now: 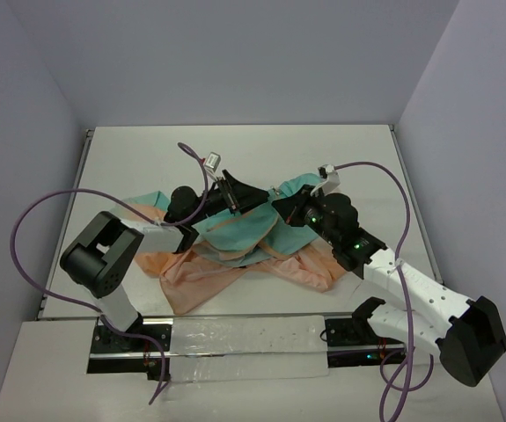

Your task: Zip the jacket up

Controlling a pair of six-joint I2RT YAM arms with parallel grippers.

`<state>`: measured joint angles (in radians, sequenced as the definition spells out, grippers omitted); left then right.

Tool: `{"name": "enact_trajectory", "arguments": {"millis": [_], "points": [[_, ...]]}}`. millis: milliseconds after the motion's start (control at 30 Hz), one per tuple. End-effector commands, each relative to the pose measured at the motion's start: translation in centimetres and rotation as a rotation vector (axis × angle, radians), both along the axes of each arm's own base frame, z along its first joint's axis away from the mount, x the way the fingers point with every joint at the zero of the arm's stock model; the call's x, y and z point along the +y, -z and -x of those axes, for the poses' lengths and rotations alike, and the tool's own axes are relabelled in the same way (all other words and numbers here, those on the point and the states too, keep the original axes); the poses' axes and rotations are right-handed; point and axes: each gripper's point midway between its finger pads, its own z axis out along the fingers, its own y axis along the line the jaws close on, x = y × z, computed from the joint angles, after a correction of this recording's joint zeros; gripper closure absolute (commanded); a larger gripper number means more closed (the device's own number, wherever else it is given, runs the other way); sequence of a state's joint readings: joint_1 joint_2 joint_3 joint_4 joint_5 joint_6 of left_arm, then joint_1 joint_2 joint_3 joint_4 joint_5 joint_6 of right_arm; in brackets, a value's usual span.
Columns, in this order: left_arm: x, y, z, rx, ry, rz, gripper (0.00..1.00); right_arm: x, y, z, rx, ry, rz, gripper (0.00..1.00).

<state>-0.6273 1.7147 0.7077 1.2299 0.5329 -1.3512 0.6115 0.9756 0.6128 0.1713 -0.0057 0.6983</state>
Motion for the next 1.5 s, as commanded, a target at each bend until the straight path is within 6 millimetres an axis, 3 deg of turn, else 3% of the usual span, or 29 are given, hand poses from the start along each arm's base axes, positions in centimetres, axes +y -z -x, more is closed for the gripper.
{"name": "enact_trajectory", "arguments": {"millis": [0, 300, 467, 633, 900, 1133, 1300, 1467], "points": [[-1.0, -2.5, -0.4, -0.117, 0.019, 0.041, 0.24, 0.5, -2.7, 0.0, -0.062, -0.026, -0.068, 1.00], [-1.1, -1.2, -0.5, -0.108, 0.019, 0.025, 0.26, 0.6, -3.5, 0.4, -0.073, -0.044, -0.090, 1.00], [-1.0, -0.5, 0.0, -0.101, 0.031, 0.016, 0.05, 0.6, -3.6, 0.4, -0.071, -0.047, -0.098, 1.00], [-0.8, -0.2, 0.5, -0.086, 0.054, 0.030, 0.01, 0.3, -4.3, 0.5, -0.089, -0.037, -0.120, 1.00], [0.7, -0.9, 1.3, -0.081, 0.038, 0.042, 0.04, 0.9, -6.5, 1.0, -0.164, -0.096, -0.195, 1.00], [3.0, -3.3, 2.0, -0.123, -0.001, 0.081, 0.07, 4.0, -8.9, 2.7, -0.239, -0.313, -0.288, 1.00], [2.9, -4.0, 2.2, -0.146, 0.015, 0.100, 0.08, 5.7, -9.1, 3.7, -0.241, -0.447, -0.328, 1.00], [3.0, -4.6, 2.5, -0.158, 0.032, 0.134, 0.12, 6.1, -8.9, 4.1, -0.233, -0.481, -0.331, 1.00]]}}
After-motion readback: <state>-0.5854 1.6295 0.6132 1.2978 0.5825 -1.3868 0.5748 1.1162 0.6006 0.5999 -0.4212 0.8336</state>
